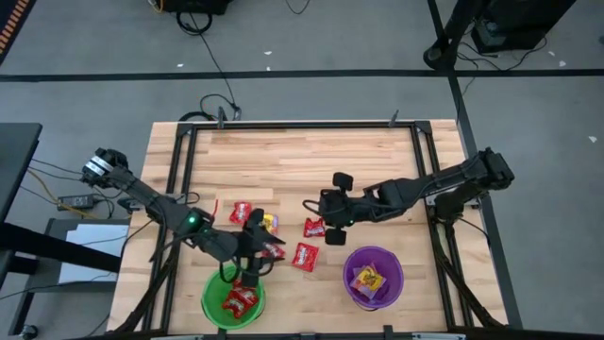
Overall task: Sort candy by brand, put in halloween buckets
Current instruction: Put the red candy into the green bucket
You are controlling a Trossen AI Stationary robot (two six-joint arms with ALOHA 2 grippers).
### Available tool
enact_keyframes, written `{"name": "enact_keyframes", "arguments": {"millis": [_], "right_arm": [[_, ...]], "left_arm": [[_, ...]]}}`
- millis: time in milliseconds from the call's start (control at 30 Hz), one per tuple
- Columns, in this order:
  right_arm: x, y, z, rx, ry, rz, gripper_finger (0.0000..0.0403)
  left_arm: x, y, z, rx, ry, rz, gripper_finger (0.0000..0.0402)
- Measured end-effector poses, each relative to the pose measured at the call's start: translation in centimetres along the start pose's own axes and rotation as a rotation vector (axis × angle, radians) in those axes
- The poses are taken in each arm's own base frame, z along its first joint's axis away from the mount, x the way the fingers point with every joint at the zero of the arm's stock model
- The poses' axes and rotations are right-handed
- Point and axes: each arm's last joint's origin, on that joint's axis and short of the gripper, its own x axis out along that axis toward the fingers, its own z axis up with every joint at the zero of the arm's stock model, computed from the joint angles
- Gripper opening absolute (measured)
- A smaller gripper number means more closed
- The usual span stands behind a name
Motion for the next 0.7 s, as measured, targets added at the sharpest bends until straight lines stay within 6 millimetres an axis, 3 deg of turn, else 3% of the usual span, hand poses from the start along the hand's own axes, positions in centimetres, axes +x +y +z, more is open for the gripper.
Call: {"name": "enact_keyframes", "arguments": {"millis": [200,533,700], "right_arm": [[0.4,-0.6,0.7,-0.064,-0.034,0.080,0.0143],[2.1,-5.7,1.1,0.036,0.018,0.191,0.0143],[3.5,-7.1,1.1,0.065,0.036,0.264,0.0143]], "left_arm": [[0.0,0.1,0.0,0.039,-0.006,0.022,0.0193],[0.0,0.1,0.2,0.028,-0.032,0.042,0.0193],[0.0,0.1,0.3,0.028,-0.034,0.041,0.0193]]}}
